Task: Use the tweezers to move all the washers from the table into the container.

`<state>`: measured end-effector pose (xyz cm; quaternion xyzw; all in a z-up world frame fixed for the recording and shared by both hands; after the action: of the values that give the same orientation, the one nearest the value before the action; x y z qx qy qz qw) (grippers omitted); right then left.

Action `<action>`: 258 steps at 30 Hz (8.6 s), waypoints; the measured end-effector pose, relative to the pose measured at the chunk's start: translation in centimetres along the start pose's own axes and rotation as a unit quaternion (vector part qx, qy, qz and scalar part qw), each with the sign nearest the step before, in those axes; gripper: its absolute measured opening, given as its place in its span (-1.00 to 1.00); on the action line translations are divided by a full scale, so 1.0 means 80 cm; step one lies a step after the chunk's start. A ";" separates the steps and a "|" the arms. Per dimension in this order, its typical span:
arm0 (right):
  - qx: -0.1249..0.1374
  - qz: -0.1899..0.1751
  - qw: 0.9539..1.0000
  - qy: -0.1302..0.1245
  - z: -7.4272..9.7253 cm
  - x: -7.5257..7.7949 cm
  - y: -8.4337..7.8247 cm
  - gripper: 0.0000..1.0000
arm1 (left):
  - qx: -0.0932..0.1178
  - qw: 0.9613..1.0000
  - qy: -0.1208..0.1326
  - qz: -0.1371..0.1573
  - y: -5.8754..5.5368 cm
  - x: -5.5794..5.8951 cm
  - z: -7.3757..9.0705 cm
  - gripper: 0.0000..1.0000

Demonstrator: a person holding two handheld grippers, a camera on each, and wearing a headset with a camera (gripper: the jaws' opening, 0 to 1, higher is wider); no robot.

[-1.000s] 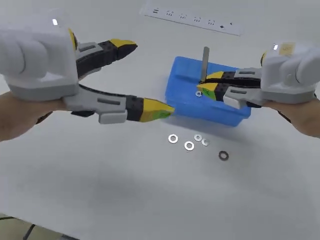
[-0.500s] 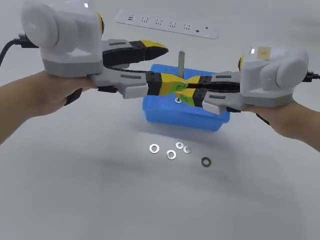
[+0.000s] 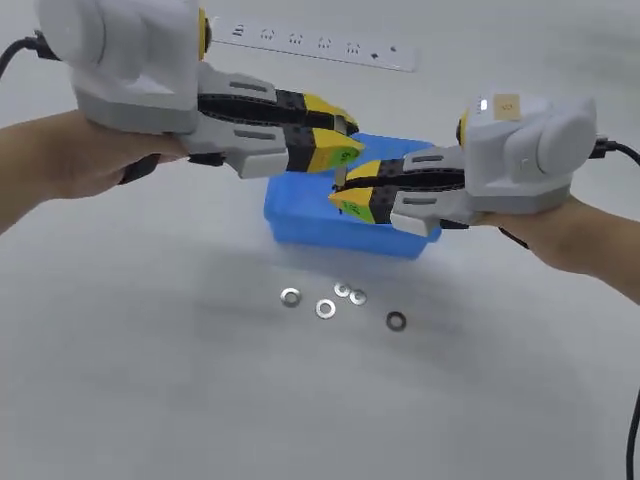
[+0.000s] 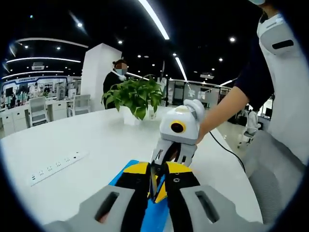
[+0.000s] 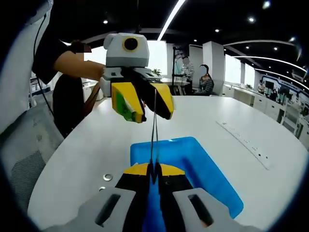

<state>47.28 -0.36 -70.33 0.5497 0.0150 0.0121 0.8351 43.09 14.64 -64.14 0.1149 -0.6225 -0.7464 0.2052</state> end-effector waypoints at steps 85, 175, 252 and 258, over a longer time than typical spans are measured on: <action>-0.144 -0.018 0.983 -0.116 0.107 -0.190 -0.054 1.00 | -0.031 0.996 0.035 -0.075 -0.026 0.131 0.028 -0.91; -0.085 0.040 0.994 0.063 0.002 -0.113 -0.019 -0.81 | -0.105 0.993 0.014 -0.050 -0.039 0.119 0.009 -0.89; -0.053 0.079 0.995 -0.035 0.034 -0.018 0.079 -0.80 | -0.045 0.986 0.144 0.074 -0.043 0.160 0.159 0.99; -0.071 0.065 0.995 -0.039 0.021 0.003 0.049 -0.80 | -0.059 0.985 0.147 0.072 -0.045 0.158 0.159 0.99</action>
<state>47.56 -0.35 -66.08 0.4886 -0.0543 0.0464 0.8696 25.83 20.64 -64.06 0.1661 -0.5468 -0.7403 0.3541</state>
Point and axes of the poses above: the centre of the closed fingertips' face, and the gripper's own axes: z roughly backward along the fingers, x roughly to its right, y roughly out of its top, the point moved 10 cm from there along z, roughly backward along the fingers
